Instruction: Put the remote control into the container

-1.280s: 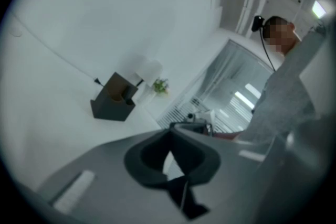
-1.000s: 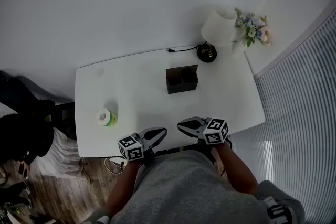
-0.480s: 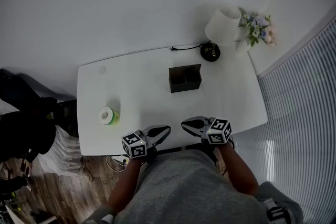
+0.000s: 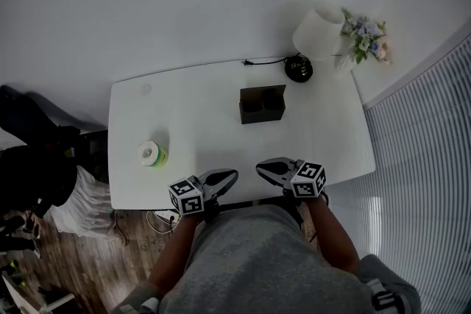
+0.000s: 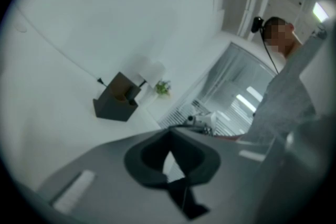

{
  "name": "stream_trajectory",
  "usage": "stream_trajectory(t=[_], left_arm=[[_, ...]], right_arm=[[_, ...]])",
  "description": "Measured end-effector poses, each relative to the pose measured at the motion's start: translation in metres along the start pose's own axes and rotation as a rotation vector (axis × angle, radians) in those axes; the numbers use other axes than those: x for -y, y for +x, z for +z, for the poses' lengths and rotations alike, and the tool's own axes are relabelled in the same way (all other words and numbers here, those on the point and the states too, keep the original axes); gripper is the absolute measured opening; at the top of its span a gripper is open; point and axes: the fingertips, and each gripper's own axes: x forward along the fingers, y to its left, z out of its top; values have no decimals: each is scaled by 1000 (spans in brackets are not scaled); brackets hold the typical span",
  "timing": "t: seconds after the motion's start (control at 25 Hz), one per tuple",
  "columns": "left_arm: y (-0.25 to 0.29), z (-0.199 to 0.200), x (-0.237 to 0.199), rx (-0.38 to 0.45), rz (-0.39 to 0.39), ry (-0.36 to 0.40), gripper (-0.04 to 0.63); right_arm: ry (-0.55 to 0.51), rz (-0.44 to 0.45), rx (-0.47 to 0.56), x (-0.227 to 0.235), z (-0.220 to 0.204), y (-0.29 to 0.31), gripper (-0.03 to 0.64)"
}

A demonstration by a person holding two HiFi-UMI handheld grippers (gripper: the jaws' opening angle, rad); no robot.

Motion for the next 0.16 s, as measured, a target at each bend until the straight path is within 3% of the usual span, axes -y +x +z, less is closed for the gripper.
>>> stream_trajectory(t=[0.16], left_arm=[[0, -1, 0, 1, 1, -8, 0]], right_arm=[[3, 1, -2, -1, -4, -1, 15]])
